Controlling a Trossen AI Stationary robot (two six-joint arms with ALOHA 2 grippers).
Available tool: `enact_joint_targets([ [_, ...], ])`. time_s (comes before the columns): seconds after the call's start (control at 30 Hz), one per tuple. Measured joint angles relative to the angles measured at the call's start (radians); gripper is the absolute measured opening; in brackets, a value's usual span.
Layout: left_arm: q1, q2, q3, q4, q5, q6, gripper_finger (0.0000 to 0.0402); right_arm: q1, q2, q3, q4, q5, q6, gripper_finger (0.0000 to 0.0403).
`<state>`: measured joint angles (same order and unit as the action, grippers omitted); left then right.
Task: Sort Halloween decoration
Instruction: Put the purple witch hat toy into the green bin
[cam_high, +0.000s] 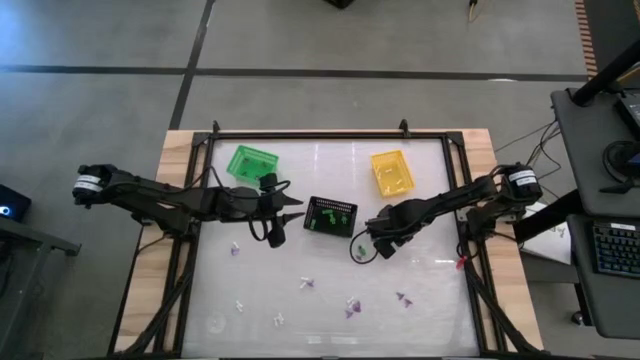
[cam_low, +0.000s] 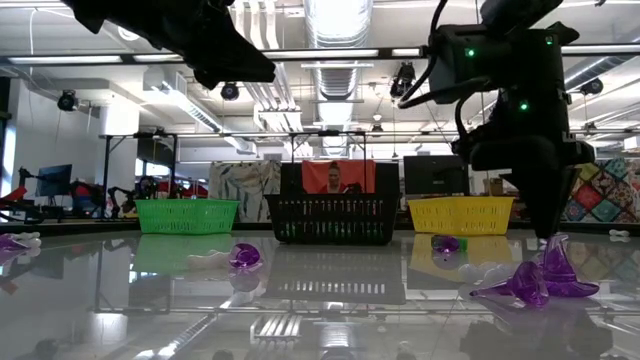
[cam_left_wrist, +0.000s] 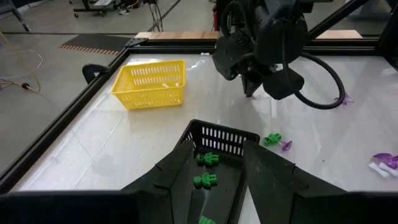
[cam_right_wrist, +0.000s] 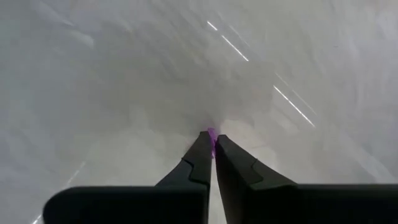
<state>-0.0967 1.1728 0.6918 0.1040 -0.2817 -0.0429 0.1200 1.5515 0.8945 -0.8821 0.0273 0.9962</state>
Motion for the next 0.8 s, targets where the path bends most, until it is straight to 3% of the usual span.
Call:
enact_joint_targets([
  [0.33, 0.0, -0.016, 0.0, 0.0, 0.0, 0.0, 0.0123, 0.001, -0.196, -0.002, 0.015, 0.069, -0.045, 0.0008],
  [0.47, -0.001, -0.044, 0.0, 0.003, 0.0, 0.002, 0.0123, 0.002, -0.309, -0.009, 0.118, 0.141, -0.081, 0.0008],
  [0.63, -0.001, -0.101, 0.0, -0.009, 0.0, 0.006, 0.0123, -0.014, -0.404, -0.074, 0.518, 0.233, -0.229, 0.0008],
  [0.8, -0.002, -0.182, -0.001, -0.06, 0.0, 0.005, 0.0123, -0.076, -0.36, -0.126, 1.057, 0.236, -0.437, 0.0008],
])
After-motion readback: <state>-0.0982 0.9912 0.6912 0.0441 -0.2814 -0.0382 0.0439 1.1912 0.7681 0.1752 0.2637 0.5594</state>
